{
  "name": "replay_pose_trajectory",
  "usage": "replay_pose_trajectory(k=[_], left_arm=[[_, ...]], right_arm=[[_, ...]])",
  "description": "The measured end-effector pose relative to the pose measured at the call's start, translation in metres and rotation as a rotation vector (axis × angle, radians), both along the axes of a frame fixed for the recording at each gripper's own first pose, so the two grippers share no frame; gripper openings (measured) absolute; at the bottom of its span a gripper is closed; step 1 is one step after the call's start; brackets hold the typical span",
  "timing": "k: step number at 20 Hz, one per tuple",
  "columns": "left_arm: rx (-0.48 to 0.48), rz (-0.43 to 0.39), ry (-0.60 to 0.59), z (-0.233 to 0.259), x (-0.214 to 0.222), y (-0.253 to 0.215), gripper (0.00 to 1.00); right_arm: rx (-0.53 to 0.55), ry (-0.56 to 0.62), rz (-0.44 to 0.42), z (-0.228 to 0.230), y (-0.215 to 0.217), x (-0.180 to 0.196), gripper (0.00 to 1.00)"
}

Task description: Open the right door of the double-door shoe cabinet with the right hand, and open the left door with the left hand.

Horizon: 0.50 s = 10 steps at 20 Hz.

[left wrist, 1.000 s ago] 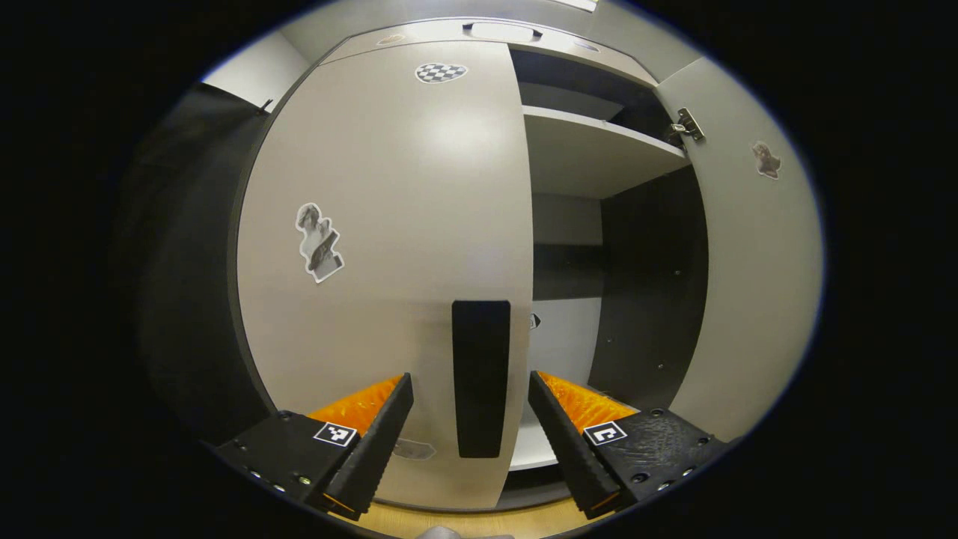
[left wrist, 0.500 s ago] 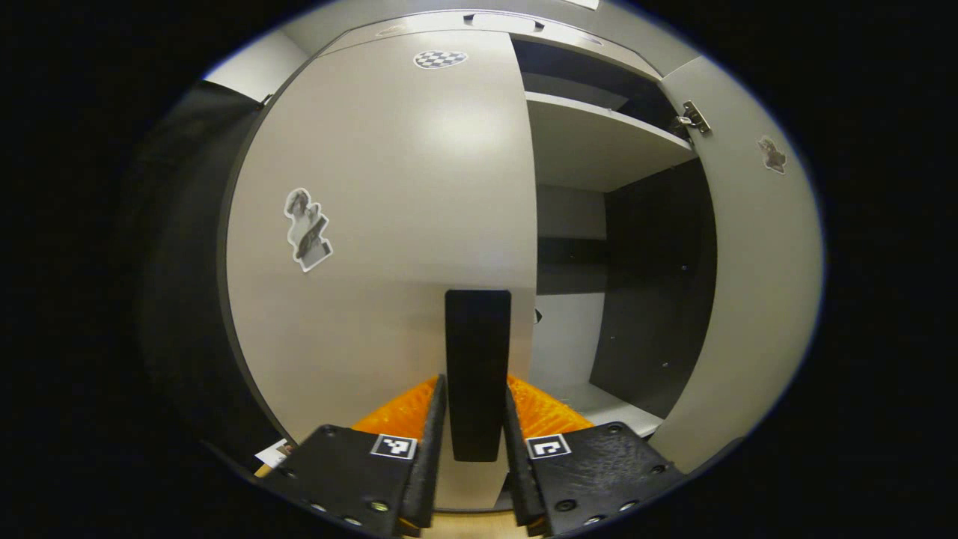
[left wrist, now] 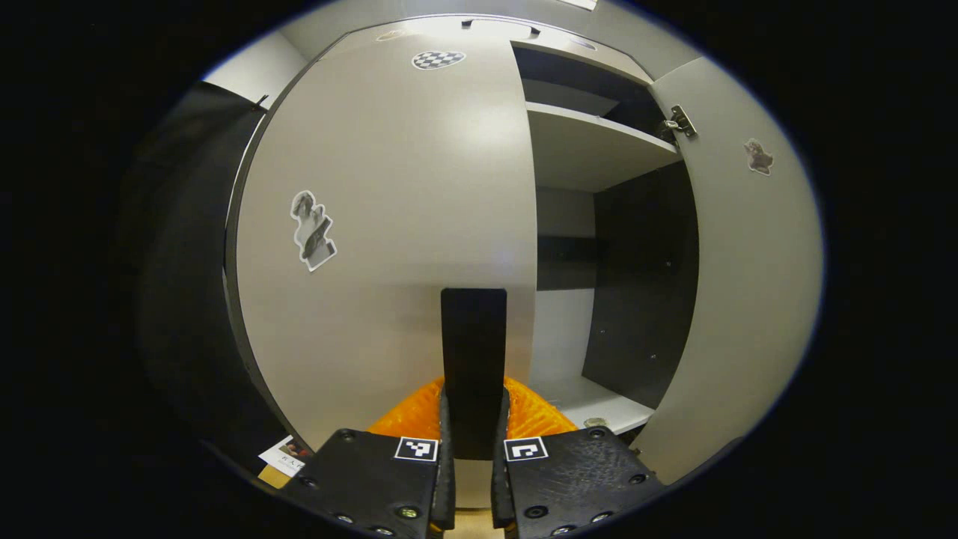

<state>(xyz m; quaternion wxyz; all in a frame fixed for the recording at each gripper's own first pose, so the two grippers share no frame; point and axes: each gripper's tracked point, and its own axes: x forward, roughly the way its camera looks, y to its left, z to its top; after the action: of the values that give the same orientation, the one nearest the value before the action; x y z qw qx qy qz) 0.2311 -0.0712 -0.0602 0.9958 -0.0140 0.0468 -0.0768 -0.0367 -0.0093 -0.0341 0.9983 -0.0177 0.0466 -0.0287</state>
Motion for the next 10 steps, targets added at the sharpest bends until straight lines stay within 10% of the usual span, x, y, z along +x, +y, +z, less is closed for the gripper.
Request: replay_pose_trajectory(k=[10], left_arm=[[0.017,0.001,-0.02,0.001,-0.031,0.017,0.18]], right_arm=[[0.007,-0.006,0.087,-0.001,0.017,-0.011,1.0]])
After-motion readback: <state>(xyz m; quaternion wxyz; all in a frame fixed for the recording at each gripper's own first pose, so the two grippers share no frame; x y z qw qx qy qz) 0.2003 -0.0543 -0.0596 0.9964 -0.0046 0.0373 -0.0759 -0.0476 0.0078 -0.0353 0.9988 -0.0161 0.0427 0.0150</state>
